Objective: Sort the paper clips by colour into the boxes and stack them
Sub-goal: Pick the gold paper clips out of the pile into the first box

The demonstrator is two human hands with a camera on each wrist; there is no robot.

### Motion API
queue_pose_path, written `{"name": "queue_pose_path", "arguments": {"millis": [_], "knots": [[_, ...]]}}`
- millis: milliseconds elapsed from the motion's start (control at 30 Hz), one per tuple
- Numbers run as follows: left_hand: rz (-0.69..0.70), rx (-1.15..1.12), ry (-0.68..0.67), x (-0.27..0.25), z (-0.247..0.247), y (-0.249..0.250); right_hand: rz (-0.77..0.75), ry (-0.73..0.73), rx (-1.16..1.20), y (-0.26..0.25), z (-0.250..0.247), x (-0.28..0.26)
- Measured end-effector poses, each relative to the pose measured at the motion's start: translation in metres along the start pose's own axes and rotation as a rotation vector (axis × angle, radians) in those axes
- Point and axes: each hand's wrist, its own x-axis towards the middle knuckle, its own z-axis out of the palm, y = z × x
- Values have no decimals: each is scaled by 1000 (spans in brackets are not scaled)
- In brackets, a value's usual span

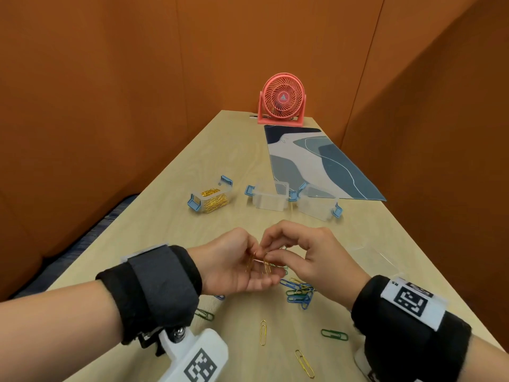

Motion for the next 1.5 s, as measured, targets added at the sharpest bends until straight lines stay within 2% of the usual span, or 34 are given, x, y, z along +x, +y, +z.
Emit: {"name": "queue_pose_path", "arguments": {"millis": [67, 167, 267, 367, 433, 533, 633, 700, 800, 900, 1067, 1133, 1233, 1300, 1400, 1500], "knots": [[11, -37, -22, -1, 1, -1, 2, -28, 15, -2, 0, -1], [7, 70, 70, -2, -2, 0, -26, 44, -154, 0, -2, -1], [24, 215, 175, -6, -11, 6, 96, 94, -361, 9, -6, -2], [43, 538, 201, -14, -19, 12, 345, -43, -518, 19, -12, -7], [66, 773, 207, -18, -21, 12, 431, -123, -554, 21, -17, -12], [100, 1068, 259, -20, -22, 9, 487, -225, -536, 19, -20, -14], [117, 1314, 357, -16, -20, 2, 495, -235, -547, 21, -18, -12], [137, 1385, 394, -11, -18, -3, 493, -247, -533, 23, -17, -12], [167, 1394, 419, -3, -12, -6, 491, -278, -528, 27, -17, -13], [150, 1403, 384, 1, -9, -4, 451, -277, -569, 27, -18, -14], [67, 1434, 330, 3, -8, -5, 394, -79, -514, 23, -22, -13], [27, 1266, 322, 0, -7, -3, 395, 36, -456, 24, -24, -12], [44, 696, 259, -1, -7, 4, 418, 127, -397, 25, -27, -12], [75, 492, 259, 1, -11, 8, 415, 151, -370, 26, -27, -12], [106, 427, 259, 6, -11, 10, 396, 119, -374, 26, -24, -12], [130, 510, 290, 11, -8, 9, 406, 30, -390, 26, -21, -12]]}}
